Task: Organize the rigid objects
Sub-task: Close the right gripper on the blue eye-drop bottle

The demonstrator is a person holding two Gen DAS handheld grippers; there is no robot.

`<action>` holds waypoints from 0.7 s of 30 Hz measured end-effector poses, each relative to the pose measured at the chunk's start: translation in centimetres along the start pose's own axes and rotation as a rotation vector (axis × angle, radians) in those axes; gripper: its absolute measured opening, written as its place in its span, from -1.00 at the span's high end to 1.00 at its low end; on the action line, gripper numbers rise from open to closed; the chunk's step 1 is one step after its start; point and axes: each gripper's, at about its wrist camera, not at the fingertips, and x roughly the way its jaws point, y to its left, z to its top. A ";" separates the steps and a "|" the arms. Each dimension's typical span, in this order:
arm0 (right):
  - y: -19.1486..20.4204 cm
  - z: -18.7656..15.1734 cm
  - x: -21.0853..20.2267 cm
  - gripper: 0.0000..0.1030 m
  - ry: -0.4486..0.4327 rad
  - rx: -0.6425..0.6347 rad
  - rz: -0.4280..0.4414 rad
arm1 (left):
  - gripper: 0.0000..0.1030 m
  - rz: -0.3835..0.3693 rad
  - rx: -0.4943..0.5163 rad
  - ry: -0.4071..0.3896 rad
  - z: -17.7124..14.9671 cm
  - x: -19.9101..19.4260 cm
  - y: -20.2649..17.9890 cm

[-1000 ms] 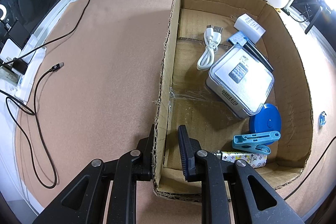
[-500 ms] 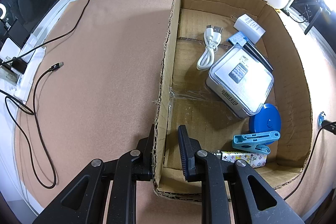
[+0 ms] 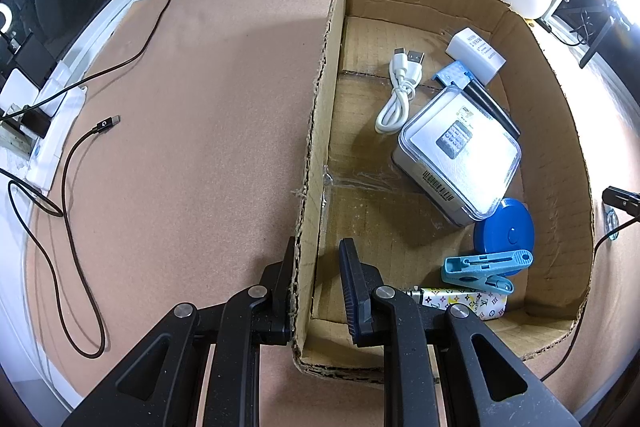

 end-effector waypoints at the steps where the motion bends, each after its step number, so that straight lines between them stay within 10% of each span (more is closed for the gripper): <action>1: 0.0 -0.3 -0.2 0.48 -0.001 -0.003 -0.003 | 0.62 0.000 -0.001 0.000 0.0 0.0 0.0; 21: 0.0 -3.5 0.1 0.26 0.039 -0.042 -0.097 | 0.62 0.000 -0.005 0.000 0.0 0.0 -0.1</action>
